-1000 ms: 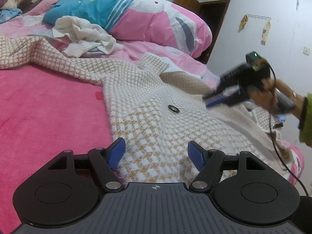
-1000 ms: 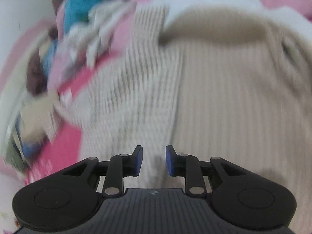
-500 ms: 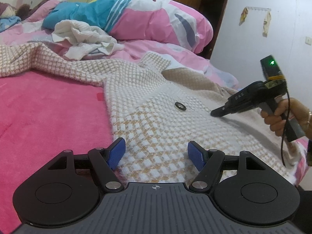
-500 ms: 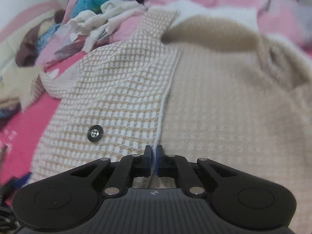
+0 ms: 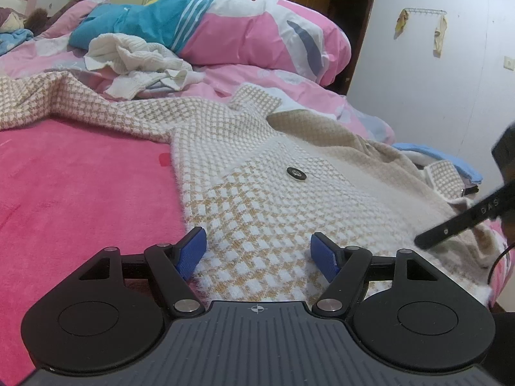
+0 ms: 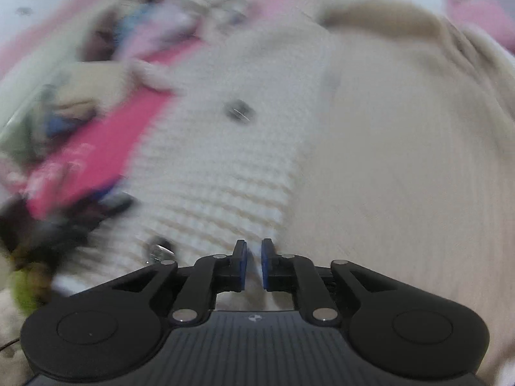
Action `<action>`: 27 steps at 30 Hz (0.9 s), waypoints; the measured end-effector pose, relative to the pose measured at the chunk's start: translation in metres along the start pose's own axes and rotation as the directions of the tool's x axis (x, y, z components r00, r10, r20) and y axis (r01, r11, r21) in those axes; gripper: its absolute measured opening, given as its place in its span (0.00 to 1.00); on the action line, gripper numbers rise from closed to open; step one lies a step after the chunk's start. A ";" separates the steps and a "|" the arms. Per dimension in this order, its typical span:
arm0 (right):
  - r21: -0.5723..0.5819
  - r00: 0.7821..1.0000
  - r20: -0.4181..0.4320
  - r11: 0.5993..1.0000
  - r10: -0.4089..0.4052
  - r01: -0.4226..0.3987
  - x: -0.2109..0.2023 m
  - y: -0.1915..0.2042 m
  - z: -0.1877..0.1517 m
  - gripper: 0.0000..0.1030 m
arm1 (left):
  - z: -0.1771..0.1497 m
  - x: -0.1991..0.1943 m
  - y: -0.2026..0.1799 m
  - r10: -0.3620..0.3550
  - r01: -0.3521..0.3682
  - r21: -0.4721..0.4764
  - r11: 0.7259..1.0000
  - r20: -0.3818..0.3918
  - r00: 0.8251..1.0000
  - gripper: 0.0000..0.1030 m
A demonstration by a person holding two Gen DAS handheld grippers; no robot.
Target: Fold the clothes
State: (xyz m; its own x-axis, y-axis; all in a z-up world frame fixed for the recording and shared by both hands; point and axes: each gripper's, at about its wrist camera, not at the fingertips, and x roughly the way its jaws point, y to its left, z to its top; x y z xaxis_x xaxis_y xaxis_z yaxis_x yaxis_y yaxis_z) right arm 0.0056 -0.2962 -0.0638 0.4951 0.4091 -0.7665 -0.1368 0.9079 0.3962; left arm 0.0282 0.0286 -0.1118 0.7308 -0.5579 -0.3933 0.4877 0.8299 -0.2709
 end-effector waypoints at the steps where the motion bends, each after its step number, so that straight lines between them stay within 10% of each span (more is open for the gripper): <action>1: 0.053 1.000 0.016 0.998 0.018 -0.019 -0.006 -0.005 -0.003 0.09 | 0.000 0.000 0.000 0.000 0.000 0.001 1.000 -0.001 1.000 0.70; 13: 0.192 0.995 -0.015 0.977 0.094 -0.090 -0.018 -0.010 -0.038 0.22 | 0.000 0.000 0.002 -0.012 0.012 -0.015 1.000 0.001 1.000 0.70; 18: 0.112 0.998 0.021 0.992 0.056 -0.058 -0.019 0.005 -0.043 0.04 | 0.000 -0.001 0.002 -0.013 0.013 -0.018 1.000 0.002 1.000 0.70; 27: 0.095 0.992 0.124 0.995 -0.006 -0.006 -0.027 0.001 -0.044 0.03 | 0.000 -0.001 0.001 -0.011 0.011 -0.020 1.000 0.005 1.000 0.70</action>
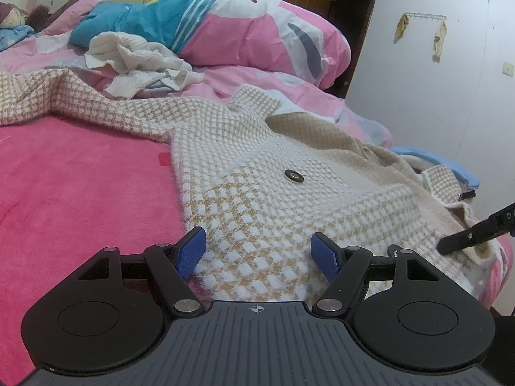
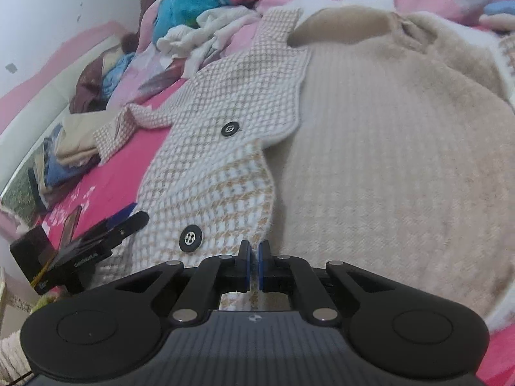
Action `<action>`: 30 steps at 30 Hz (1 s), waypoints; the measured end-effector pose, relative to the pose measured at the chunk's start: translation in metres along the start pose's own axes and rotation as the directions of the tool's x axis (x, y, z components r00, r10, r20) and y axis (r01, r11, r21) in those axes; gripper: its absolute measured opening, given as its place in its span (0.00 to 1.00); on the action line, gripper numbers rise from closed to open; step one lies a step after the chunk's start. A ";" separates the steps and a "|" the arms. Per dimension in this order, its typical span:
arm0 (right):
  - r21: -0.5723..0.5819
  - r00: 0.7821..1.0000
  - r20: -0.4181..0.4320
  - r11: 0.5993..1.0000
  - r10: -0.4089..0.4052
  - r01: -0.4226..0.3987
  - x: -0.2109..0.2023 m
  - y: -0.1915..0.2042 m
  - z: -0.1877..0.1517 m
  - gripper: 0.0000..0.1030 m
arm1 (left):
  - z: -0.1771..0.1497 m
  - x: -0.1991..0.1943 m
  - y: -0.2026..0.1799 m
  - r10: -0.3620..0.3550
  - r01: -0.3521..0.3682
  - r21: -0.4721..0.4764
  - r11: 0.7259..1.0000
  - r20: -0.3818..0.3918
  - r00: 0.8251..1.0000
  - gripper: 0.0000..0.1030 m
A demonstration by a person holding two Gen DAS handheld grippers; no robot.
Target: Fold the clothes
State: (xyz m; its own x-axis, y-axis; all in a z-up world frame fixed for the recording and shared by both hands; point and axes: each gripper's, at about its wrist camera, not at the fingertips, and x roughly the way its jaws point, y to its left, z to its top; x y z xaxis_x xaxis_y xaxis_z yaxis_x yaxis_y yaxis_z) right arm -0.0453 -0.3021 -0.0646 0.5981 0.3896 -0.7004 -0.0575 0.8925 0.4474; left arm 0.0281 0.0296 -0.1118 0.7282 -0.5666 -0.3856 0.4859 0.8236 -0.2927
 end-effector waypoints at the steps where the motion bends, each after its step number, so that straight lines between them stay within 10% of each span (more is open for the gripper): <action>1: 0.007 1.000 -0.002 1.000 -0.001 0.001 0.001 -0.003 -0.001 0.03 | 0.000 0.000 0.000 0.000 0.000 0.000 1.000 0.000 1.000 0.70; 16: 0.006 0.998 0.018 0.998 -0.060 0.060 -0.008 0.000 -0.012 0.11 | -0.003 -0.028 -0.020 0.031 -0.031 0.021 0.999 0.005 1.000 0.83; 30: -0.336 0.964 0.199 0.912 -0.174 0.234 0.030 0.071 -0.001 0.13 | -0.023 -0.022 -0.040 0.089 -0.087 0.157 0.984 -0.003 0.996 0.90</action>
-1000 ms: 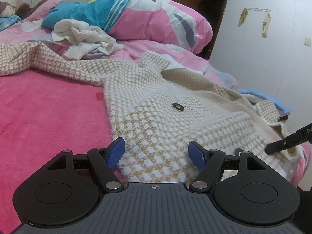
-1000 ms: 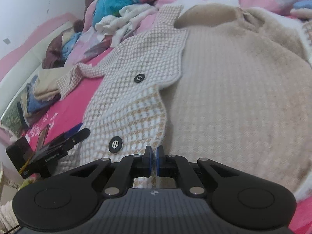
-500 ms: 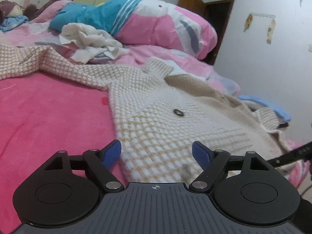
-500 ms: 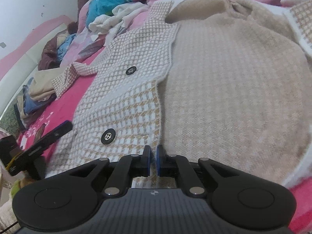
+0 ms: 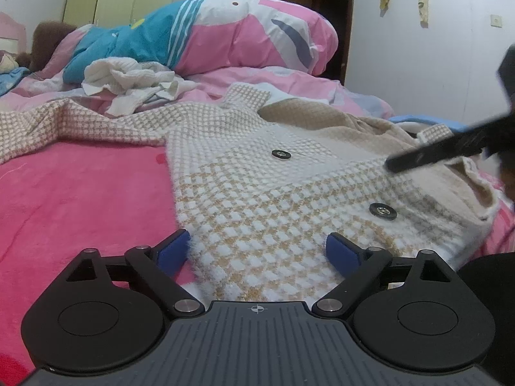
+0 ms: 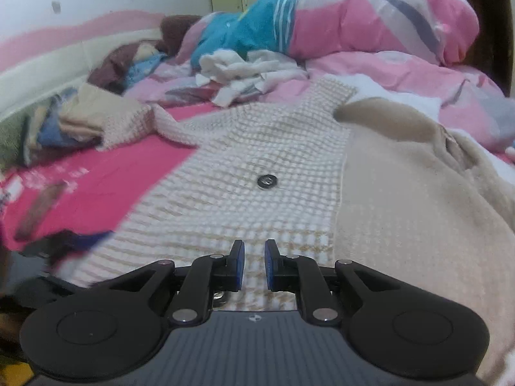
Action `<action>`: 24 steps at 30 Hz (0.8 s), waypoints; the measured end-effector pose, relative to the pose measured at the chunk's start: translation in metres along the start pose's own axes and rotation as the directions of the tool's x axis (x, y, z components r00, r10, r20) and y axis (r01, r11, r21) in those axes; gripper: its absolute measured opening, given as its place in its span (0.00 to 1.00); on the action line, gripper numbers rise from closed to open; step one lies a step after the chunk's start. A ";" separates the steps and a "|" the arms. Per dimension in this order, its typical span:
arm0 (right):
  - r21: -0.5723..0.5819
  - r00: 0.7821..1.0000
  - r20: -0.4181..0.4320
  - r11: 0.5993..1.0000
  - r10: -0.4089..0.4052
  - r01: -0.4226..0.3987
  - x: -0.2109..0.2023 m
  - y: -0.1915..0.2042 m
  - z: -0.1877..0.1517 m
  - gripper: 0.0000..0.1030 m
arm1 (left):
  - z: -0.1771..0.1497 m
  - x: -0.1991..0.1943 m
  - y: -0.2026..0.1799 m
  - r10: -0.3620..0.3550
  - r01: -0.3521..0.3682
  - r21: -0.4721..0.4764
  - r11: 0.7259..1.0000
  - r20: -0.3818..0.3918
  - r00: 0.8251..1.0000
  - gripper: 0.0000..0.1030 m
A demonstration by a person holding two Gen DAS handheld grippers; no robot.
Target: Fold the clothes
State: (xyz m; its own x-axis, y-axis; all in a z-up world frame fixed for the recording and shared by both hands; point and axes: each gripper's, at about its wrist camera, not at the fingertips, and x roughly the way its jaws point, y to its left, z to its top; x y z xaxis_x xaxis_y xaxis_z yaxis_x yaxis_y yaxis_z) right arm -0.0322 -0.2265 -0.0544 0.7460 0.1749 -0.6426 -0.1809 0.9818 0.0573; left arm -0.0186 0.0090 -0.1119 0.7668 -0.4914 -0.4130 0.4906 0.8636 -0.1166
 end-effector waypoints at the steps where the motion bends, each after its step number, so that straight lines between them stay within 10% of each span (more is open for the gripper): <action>1: 0.009 0.997 -0.055 0.998 -0.054 0.054 0.013 -0.006 -0.003 0.13 | 0.000 0.000 0.001 -0.005 0.005 -0.002 1.000 0.000 1.000 0.90; 11: 0.136 0.994 0.069 0.986 0.084 -0.093 -0.006 -0.013 0.014 0.13 | 0.007 -0.002 0.008 -0.074 0.072 -0.022 0.997 -0.048 0.996 0.94; 16: 0.186 0.998 -0.019 0.981 0.053 -0.049 0.026 -0.021 -0.007 0.11 | 0.033 -0.013 0.039 -0.103 0.098 -0.141 0.985 -0.028 0.994 0.94; 24: 0.186 0.999 0.043 0.982 0.029 -0.036 0.020 -0.018 -0.024 0.10 | 0.111 0.089 0.116 -0.049 -0.012 -0.459 0.888 -0.120 0.992 0.81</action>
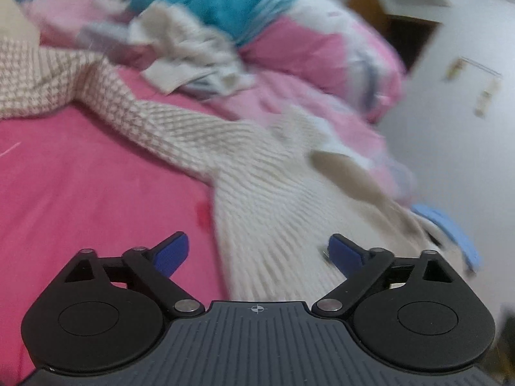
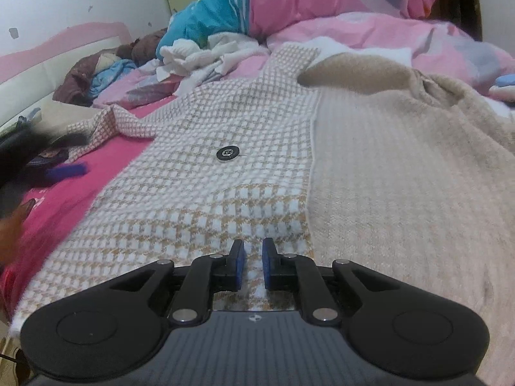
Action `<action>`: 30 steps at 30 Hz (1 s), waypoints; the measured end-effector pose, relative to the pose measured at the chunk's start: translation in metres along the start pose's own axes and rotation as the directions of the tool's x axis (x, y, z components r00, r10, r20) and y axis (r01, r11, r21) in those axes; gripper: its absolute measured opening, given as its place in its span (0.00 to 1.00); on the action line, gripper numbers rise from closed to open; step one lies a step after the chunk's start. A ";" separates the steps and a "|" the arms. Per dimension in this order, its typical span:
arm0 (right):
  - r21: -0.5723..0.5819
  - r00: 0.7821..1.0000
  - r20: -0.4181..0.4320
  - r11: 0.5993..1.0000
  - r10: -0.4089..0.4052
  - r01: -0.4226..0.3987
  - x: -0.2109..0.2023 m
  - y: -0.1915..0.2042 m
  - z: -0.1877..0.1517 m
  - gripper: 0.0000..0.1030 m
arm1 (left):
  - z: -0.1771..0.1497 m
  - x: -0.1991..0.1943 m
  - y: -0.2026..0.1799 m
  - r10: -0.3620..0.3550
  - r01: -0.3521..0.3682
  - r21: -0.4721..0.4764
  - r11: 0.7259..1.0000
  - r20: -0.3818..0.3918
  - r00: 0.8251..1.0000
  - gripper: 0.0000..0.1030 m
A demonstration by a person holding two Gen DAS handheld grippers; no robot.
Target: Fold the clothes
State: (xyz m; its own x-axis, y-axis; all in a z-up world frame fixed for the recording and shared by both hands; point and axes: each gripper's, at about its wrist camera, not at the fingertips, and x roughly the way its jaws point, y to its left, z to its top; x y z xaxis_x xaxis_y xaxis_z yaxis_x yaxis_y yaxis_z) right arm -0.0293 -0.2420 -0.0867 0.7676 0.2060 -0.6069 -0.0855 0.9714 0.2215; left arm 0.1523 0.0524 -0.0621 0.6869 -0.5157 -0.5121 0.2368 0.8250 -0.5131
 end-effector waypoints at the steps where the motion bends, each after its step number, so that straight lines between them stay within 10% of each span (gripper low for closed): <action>1: 0.014 1.000 0.004 1.000 0.005 -0.005 0.000 -0.001 -0.001 0.10 | 0.011 0.021 0.004 0.014 -0.015 -0.024 1.000 -0.033 0.999 0.78; 7: 0.061 0.999 0.014 0.998 0.034 -0.035 -0.001 -0.010 -0.002 0.10 | 0.034 0.096 0.011 0.106 -0.109 -0.032 0.994 -0.069 0.992 0.65; 9: 0.064 0.999 0.016 0.997 0.038 -0.039 -0.001 -0.010 -0.001 0.10 | 0.035 0.101 0.013 0.135 -0.138 -0.055 0.989 -0.047 0.990 0.31; 14: 0.070 0.999 0.016 0.996 0.045 -0.046 0.000 -0.013 -0.001 0.10 | 0.037 0.099 0.017 0.140 -0.140 -0.082 0.987 0.002 0.990 0.15; 30: 0.102 0.999 0.010 0.993 0.053 -0.053 0.002 -0.017 -0.001 0.09 | 0.038 0.081 0.019 0.179 -0.178 -0.037 0.983 0.023 0.984 0.35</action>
State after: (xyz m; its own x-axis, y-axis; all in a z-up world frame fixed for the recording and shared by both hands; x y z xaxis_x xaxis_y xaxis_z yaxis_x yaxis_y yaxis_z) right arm -0.0270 -0.2585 -0.0920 0.7685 0.2555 -0.5866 -0.0610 0.9419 0.3305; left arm 0.2387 0.0356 -0.0871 0.7341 -0.3542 -0.5794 0.0852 0.8945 -0.4389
